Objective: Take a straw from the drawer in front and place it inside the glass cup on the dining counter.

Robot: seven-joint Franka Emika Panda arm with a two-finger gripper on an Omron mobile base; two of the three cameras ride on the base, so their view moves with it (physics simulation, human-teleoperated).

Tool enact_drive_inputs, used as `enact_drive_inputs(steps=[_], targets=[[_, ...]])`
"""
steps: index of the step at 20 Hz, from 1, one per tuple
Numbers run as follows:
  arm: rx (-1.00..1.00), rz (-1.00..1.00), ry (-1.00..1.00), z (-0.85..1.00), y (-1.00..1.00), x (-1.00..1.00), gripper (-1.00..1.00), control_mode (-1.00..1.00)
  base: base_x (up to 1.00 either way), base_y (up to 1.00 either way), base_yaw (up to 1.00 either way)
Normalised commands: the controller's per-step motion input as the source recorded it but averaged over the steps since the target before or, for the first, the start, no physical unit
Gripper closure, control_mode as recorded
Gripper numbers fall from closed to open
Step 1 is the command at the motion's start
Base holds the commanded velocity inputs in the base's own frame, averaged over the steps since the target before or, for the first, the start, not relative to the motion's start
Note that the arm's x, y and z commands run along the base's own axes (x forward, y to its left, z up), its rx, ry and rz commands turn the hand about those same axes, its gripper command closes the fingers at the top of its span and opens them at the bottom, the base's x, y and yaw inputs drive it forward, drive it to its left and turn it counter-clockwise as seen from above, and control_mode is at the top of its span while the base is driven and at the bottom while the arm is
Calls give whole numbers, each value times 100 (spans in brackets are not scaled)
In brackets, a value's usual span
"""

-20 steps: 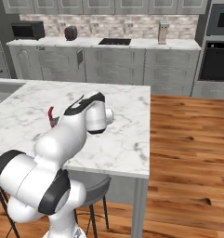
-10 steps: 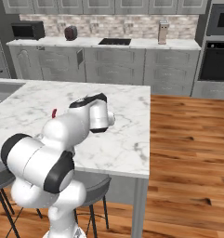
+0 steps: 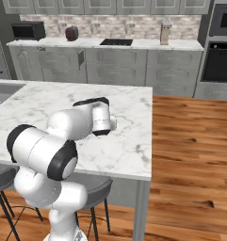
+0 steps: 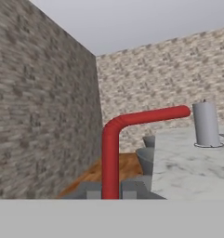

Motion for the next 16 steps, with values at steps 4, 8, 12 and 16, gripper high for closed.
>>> enact_drive_inputs(steps=[4,8,12,16], targets=[[1,3,0,-21,0,10,100,-100,0,0,0],[1,3,0,-14,0,10,100,-100,0,0,0],[0,3,0,-12,0,11,100,-100,0,0,0],[0,3,0,-6,0,7,100,-100,0,0,0]])
